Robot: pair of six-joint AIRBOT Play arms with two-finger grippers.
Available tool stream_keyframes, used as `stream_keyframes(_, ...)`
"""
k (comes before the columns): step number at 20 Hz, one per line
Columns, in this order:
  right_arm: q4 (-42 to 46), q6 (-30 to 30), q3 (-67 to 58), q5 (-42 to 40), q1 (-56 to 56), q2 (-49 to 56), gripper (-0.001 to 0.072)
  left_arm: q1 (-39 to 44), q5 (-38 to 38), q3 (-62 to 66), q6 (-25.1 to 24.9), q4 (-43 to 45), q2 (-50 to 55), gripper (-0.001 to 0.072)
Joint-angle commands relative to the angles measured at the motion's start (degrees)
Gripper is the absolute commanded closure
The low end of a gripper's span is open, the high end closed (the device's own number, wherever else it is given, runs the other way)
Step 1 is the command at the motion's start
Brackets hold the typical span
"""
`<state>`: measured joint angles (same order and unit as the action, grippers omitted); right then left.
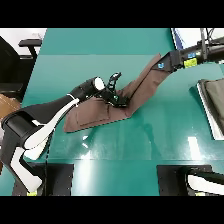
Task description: Fold the shirts.
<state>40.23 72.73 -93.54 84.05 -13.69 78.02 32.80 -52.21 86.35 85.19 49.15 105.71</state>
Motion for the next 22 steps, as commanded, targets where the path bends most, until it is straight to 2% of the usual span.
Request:
stream_keyframes(1,-0.22,0.26,-0.59,-1.79,-3.72,-0.15,0.0698,-2.49,-4.9,2.73,-0.15,2.12,-0.79,0.0684)
stream_keyframes(7,-0.26,-0.5,-1.55,-9.14,-15.26,2.23,0.0698,-16.04,-9.05,3.72,-0.2,13.05,-19.3,0.0683)
stream_keyframes(11,-0.24,-1.88,-11.69,-17.38,-30.95,13.57,0.0696,-27.12,-9.14,3.72,-0.15,21.73,-33.64,0.0683)
stream_keyframes(12,-0.22,-1.9,-14.73,-18.6,-34.27,17.03,0.0666,-29.24,-9.18,3.72,-0.15,23.45,-36.11,0.0683)
stream_keyframes(14,-0.15,-1.9,-20.2,-18.84,-38.99,23.32,0.0218,-33.22,-9.99,3.72,-0.13,25.09,-39.95,0.0683)
stream_keyframes(15,-0.13,-1.9,-22.62,-16.83,-40.17,25.81,0.0117,-34.95,-10.99,3.72,-0.13,25.09,-41.33,0.0683)
stream_keyframes(18,0.37,-1.79,-22.29,-10.08,-38.45,27.47,0.0119,-37.57,-14.75,3.72,-0.15,25.07,-42.56,0.0683)
stream_keyframes(22,0.46,-0.52,-8.09,-8.02,-28.55,21.57,0.012,-37.59,-17.77,3.65,-1.25,25.0,-42.53,0.0683)
